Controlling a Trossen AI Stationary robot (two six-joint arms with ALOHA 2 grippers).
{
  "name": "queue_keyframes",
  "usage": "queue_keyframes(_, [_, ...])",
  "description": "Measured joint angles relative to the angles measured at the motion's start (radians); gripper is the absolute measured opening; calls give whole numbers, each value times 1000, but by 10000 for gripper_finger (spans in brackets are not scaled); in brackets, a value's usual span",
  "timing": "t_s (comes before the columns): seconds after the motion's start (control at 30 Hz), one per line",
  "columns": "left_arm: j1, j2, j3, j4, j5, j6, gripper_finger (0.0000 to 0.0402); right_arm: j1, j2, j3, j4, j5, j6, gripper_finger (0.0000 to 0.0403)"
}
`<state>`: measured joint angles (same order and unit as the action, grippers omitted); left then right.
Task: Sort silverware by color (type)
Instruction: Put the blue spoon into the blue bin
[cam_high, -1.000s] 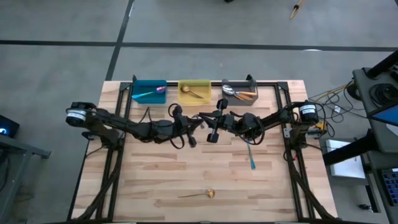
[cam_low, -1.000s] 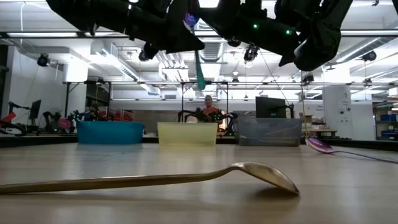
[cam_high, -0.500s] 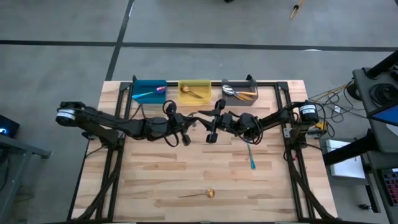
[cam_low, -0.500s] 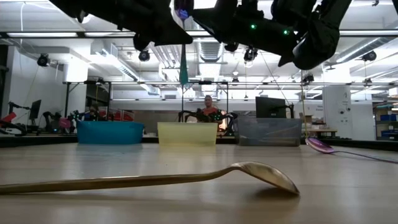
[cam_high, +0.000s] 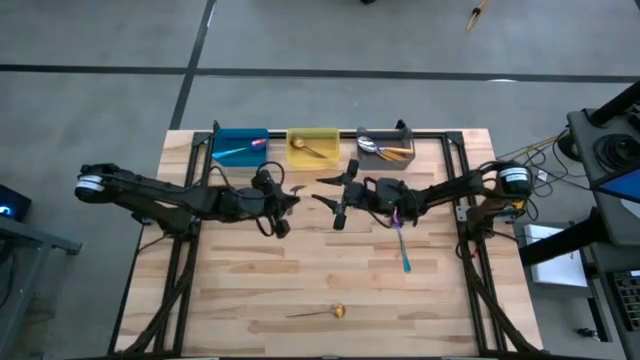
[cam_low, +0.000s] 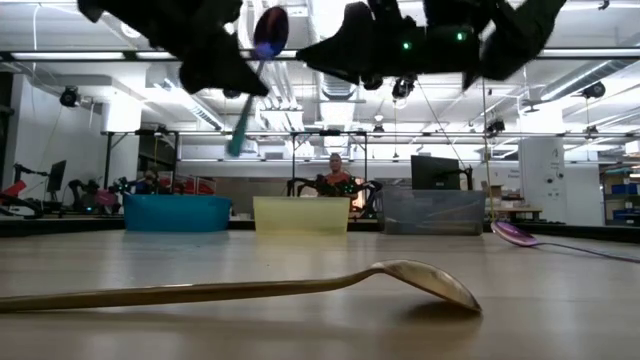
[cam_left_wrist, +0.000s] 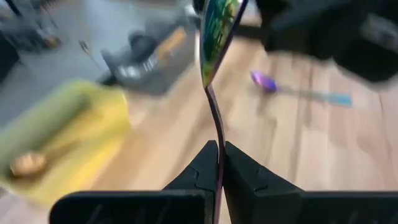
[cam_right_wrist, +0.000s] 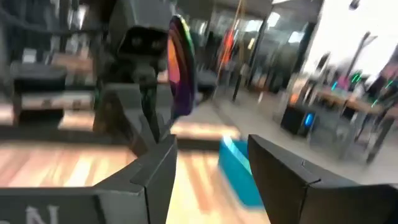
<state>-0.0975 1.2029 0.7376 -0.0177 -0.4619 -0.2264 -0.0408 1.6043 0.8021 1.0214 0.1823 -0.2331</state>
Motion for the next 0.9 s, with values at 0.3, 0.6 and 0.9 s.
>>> queue_keyframes(0.3, [-2, -10, -2, -227, 172, -21, 0, -63, -76, 237, -728, -322, 50, 183])
queue_keyframes(0.6, [-4, 48, -1, -200, 174, -19, 0, -71, 35, 373, -778, -481, 72, 183])
queue_keyframes(0.9, [-4, 15, 0, -192, 167, -29, 0, -91, 46, 387, -829, -470, 54, 183])
